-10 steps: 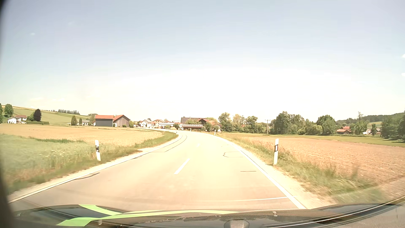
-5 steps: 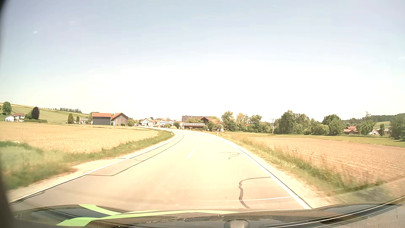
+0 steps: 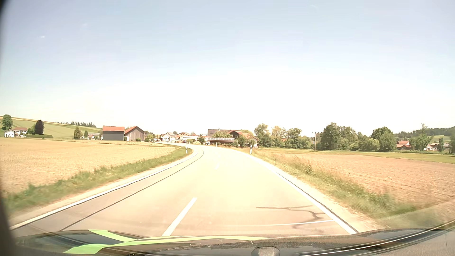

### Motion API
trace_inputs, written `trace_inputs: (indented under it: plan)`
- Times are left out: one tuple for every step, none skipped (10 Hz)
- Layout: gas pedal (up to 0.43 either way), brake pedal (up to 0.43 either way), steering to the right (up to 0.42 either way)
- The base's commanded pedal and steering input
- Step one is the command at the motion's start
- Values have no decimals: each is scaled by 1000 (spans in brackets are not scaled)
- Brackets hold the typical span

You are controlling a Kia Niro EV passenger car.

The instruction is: Follow the waypoints while adhering to traffic rules and regulations

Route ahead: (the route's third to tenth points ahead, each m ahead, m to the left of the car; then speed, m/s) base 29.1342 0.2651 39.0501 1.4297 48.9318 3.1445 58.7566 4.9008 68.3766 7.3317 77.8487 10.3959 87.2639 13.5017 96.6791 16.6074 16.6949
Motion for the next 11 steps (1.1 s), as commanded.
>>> trace_inputs:
  plan:
    - [169,0,-14]
    - [177,0,-14]
    - [177,0,-14]
    - [189,0,-14]
    - [189,0,-13]
    - [189,0,-13]
    - [177,0,-14]
    - [150,0,-14]
    - [138,0,-14]
    - [138,0,-15]
    - [157,0,-15]
